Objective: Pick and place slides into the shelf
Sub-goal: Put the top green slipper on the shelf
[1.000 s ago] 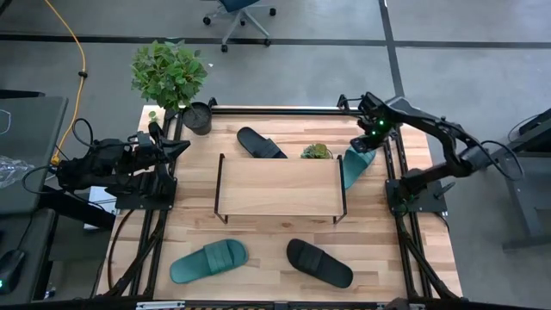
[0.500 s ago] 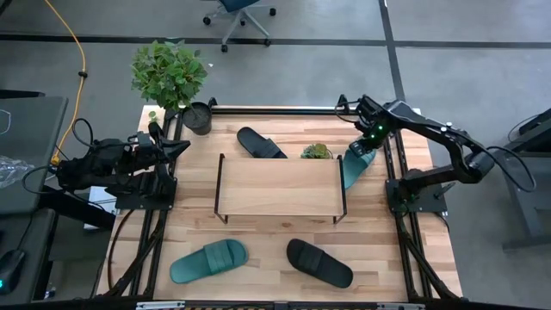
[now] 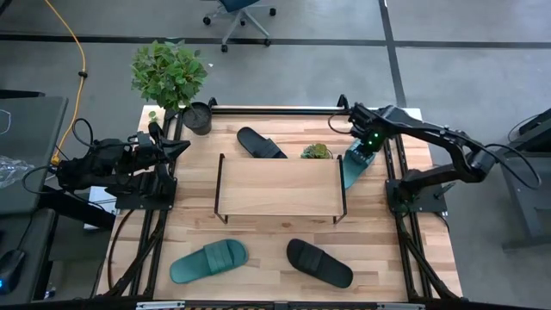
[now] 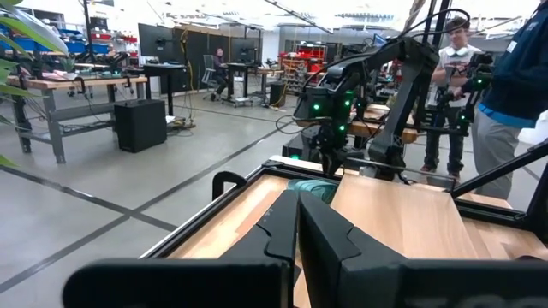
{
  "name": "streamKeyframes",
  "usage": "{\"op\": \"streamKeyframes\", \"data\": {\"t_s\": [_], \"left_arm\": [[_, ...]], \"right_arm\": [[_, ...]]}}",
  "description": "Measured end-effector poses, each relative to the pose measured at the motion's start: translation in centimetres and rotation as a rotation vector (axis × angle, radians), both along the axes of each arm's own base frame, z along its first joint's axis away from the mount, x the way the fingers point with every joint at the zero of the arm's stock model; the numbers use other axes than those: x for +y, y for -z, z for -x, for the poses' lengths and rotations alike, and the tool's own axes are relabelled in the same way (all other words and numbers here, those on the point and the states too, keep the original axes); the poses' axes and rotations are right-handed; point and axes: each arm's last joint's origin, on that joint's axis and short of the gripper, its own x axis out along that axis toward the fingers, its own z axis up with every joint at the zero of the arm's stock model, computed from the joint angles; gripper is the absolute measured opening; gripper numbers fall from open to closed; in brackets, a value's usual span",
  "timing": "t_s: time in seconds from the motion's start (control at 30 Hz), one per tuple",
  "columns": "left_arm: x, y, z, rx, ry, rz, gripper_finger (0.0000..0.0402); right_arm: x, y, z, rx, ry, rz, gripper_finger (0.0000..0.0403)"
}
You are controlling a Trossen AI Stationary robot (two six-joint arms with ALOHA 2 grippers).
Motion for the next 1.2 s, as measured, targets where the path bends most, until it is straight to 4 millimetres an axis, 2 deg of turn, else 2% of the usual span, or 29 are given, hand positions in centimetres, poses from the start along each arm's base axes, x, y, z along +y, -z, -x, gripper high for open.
{"op": "streamKeyframes", "data": {"t_s": [0.27,0.47,0.8,0.9,1.07,1.2], "left_arm": [[0.0,0.0,0.0,0.008,0.000,-0.014,0.0003],[0.0,0.0,0.0,0.009,-0.001,-0.016,0.0003],[0.0,0.0,0.0,0.021,-0.005,-0.040,0.0003],[0.0,0.0,0.0,0.021,-0.004,-0.040,0.0003],[0.0,0.0,0.0,0.021,-0.002,-0.040,0.0003],[0.0,0.0,0.0,0.020,-0.002,-0.039,0.0003]], "right_arm": [[2.6,1.1,1.7,-0.111,0.113,0.077,0.0092],[4.2,0.3,2.2,-0.150,0.135,0.159,0.0092],[4.5,1.1,0.5,-0.118,0.089,0.208,0.0092],[4.7,1.3,0.4,-0.059,0.053,0.237,0.0092],[4.8,1.5,0.2,-0.054,0.043,0.264,0.0092],[4.9,2.4,0.5,-0.040,0.062,0.254,0.0092]]}}
